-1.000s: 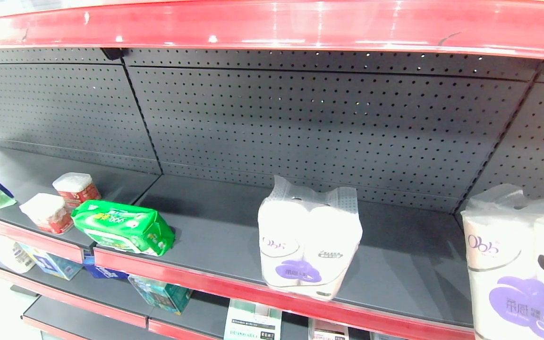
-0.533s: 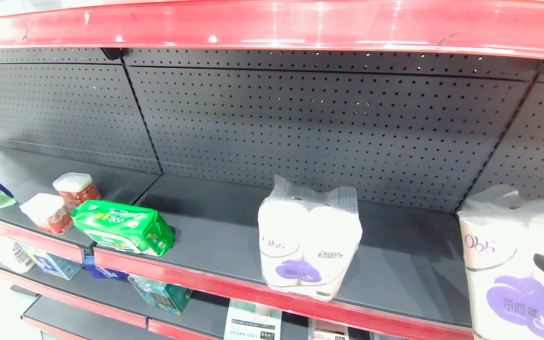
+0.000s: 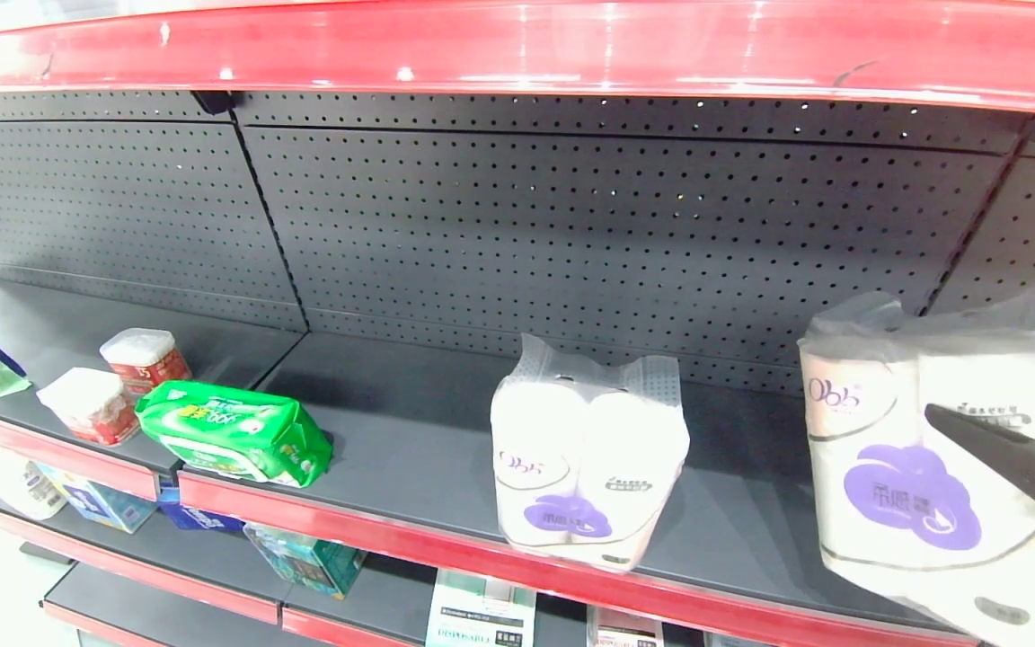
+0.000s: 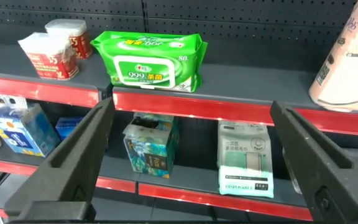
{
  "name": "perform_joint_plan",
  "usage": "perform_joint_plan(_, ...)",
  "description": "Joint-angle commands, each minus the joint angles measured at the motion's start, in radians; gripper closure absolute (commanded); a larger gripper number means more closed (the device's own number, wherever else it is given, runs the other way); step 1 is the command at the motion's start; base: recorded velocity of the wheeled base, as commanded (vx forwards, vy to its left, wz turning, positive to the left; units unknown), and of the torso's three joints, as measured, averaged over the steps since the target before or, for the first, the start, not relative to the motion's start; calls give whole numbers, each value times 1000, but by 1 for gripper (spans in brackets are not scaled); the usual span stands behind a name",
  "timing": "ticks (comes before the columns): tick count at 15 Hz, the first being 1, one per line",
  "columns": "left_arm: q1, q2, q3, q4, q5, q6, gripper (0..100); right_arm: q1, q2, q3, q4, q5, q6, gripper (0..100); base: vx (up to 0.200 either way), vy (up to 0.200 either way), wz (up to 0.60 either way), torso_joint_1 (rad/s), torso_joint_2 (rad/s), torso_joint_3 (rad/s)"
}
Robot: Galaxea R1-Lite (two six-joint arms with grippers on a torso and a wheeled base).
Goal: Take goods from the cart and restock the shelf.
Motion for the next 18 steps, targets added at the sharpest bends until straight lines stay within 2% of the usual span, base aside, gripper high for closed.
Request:
perform_joint_plan(1, 0, -1, 0, 0, 0, 0, 0, 23, 225, -2, -166, 2, 2, 100, 0, 0, 0, 0, 0, 0)
perform_joint_plan(4, 0, -1, 0, 0, 0, 0, 0, 68, 418, -14, -381, 19, 29, 100, 0, 0, 0, 0, 0, 0)
perform_joint_plan(6, 0, -1, 0, 0, 0, 0, 0, 111, 513, -40, -464, 33, 41, 100, 0, 0, 0, 0, 0, 0)
perform_joint_plan(10, 0, -1, 0, 0, 0, 0, 0, 117, 710, -181, -599, 128, 35, 100, 0, 0, 0, 0, 0, 0)
perform_joint_plan(12, 0, -1, 0, 0, 0, 0, 0, 109, 756, -230, -612, 188, 35, 100, 0, 0, 0, 0, 0, 0)
perform_joint_plan(15, 0, -1, 0, 0, 0, 0, 0, 97, 891, -327, -695, 327, 35, 100, 0, 0, 0, 0, 0, 0)
perform_joint_plan(18, 0, -1, 0, 0, 0, 0, 0, 103, 986, -359, -792, 366, 32, 100, 0, 0, 0, 0, 0, 0)
